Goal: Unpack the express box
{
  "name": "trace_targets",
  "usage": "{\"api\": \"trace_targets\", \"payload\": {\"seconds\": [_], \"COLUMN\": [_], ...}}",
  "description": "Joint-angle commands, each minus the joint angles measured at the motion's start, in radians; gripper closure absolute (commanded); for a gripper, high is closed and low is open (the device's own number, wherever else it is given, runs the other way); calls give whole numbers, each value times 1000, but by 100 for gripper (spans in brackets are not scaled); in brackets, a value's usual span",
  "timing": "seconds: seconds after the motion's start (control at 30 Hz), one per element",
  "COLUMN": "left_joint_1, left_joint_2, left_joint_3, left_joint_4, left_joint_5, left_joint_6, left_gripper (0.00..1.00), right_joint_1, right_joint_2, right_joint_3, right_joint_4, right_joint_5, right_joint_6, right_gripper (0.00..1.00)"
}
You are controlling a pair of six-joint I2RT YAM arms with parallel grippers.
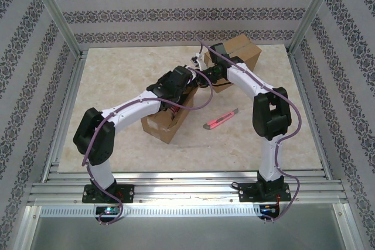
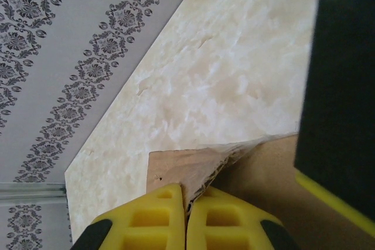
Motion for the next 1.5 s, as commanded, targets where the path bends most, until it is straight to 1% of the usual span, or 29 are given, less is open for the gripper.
{"api": "trace_targets", "payload": {"seconds": [0.0,0.23,0.5,0.67,0.7,0.73,0.8,0.87,0.97,1.03,1.07,1.1,1.17,1.27,1.37,1.47], "left_joint_1": [12,57,140,179,181,183,184,184,185,187,189,191,198,209,225,239], "left_joint_2": [15,-33,-124,-168,-173,-177,-176,-177,-183,-187,-189,-192,-194,-199,-207,-222], "left_joint_3": [49,36,-13,-40,-43,-41,-35,-29,-20,-16,-10,-5,11,31,46,53], "left_joint_4": [-20,-23,5,17,17,13,0,-22,-56,-83,-101,-117,-163,-225,-282,-329], "left_joint_5": [8,75,172,233,244,253,268,277,282,281,279,276,269,265,268,271], "left_joint_6": [-32,-119,-241,-284,-289,-295,-304,-313,-330,-347,-357,-368,-397,-443,-510,-594], "left_gripper": [100,100,100,100,100,100,100,100,100,100,100,100,100,100,100,100], "right_joint_1": [23,40,44,48,49,50,48,45,37,34,31,29,29,36,49,91], "right_joint_2": [24,19,27,22,20,16,2,-26,-80,-118,-141,-161,-210,-283,-363,-468], "right_joint_3": [-34,-53,-82,-88,-85,-82,-71,-64,-45,-29,-22,-18,-17,-36,-88,-151], "right_joint_4": [-87,-116,-117,-114,-112,-109,-103,-73,-23,4,16,28,40,41,51,51], "right_joint_5": [111,202,253,249,243,238,212,170,135,132,133,139,169,241,302,378], "right_joint_6": [-13,-9,7,13,15,17,28,56,111,147,166,180,203,213,221,235], "right_gripper": [60,62,64,63,61,57,46,31,19,11,4,2,2,2,2,3]}}
